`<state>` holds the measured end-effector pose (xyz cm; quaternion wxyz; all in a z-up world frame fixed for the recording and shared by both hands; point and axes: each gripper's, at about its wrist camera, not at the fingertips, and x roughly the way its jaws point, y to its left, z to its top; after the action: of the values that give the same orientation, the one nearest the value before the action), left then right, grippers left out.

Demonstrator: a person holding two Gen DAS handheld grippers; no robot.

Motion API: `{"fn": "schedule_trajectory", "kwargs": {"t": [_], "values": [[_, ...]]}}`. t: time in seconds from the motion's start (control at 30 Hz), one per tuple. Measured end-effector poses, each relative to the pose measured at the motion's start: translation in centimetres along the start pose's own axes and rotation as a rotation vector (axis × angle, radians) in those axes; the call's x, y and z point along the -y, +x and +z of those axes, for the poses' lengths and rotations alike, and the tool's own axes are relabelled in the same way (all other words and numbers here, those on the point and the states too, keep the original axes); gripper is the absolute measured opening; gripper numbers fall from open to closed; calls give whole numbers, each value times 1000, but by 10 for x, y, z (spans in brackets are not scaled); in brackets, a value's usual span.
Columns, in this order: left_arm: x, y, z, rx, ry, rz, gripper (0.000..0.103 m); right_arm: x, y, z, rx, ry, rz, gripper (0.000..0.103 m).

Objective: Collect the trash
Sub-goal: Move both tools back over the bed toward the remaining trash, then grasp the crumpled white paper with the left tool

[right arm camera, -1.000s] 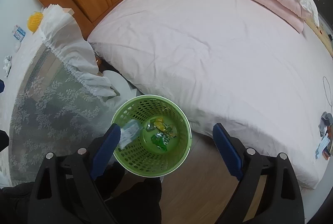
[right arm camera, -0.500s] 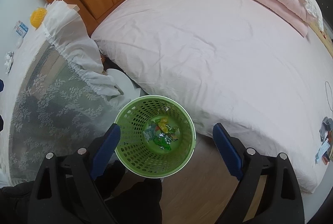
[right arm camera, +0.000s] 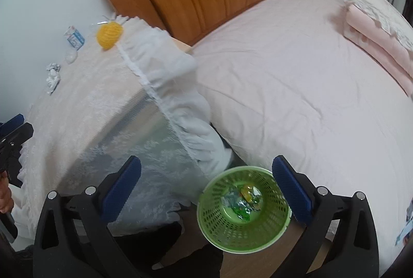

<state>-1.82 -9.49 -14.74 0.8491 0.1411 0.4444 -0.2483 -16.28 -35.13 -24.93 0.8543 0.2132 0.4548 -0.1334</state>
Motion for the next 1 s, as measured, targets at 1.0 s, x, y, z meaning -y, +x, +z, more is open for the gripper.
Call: {"fn": "schedule_trajectory", "kwargs": {"t": [1.0], "values": [[-313,214,107,-132,-436,153,95,-330,121,152,-55,-318,161,101]]}}
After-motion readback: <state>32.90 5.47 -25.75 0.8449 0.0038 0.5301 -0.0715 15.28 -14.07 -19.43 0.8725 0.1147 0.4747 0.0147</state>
